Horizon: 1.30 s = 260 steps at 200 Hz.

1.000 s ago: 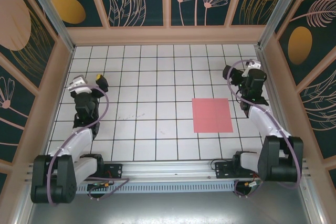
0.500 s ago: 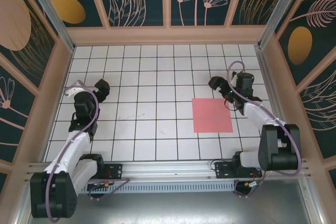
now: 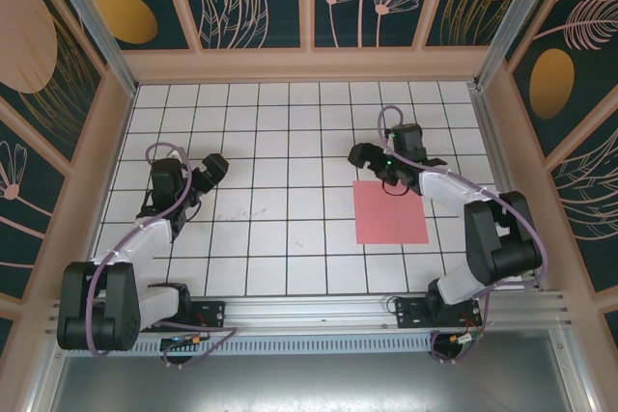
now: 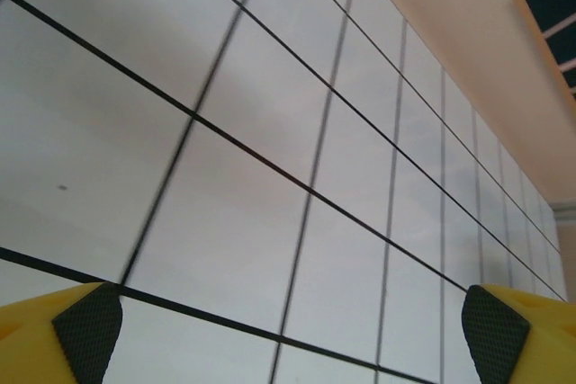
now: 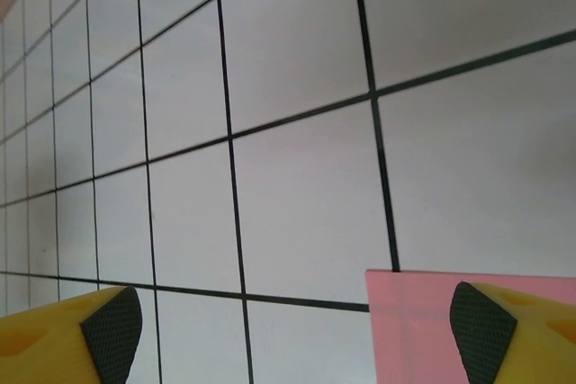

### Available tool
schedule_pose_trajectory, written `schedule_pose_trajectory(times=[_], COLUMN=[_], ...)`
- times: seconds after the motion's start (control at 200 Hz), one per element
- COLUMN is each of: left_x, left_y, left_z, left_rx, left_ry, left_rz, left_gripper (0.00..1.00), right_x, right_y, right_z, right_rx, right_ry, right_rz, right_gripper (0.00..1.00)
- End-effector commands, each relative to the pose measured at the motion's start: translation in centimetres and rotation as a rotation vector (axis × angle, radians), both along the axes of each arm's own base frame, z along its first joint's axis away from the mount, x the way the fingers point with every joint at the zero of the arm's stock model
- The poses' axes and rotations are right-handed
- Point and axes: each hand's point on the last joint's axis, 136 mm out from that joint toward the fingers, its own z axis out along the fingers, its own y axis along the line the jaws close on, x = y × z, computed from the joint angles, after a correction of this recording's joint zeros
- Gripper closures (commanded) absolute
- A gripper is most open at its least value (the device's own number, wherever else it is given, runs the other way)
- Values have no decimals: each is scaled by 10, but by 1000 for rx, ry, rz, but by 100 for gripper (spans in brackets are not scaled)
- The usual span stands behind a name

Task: Fold a paper plane with a square sheet of paper (pick it up from the middle)
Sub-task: Move the square sheet of paper to the center of the table.

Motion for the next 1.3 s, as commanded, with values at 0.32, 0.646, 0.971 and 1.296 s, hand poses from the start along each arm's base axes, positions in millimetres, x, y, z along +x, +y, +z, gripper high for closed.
schedule_pose_trajectory(times=[0.32, 0.646, 0.971, 1.296], left_x=[-11, -19, -17, -29], left_y=[-78, -99, -95, -86], left_z=[6, 4, 15, 19], left_rx=[-82, -49, -26, -31], left_ry=[-32, -48, -61, -76], left_rz=[-252, -298, -284, -252], left_gripper=[1, 1, 1, 1], right_x=[-2, -54, -58, -32], right_y=[-16, -35, 0, 51], right_z=[-36, -63, -99, -114], right_rx=[-190, -270, -145, -91], right_ry=[158, 240, 321, 361], right_rz=[-127, -195, -136, -112], right_gripper=[28, 26, 26, 26])
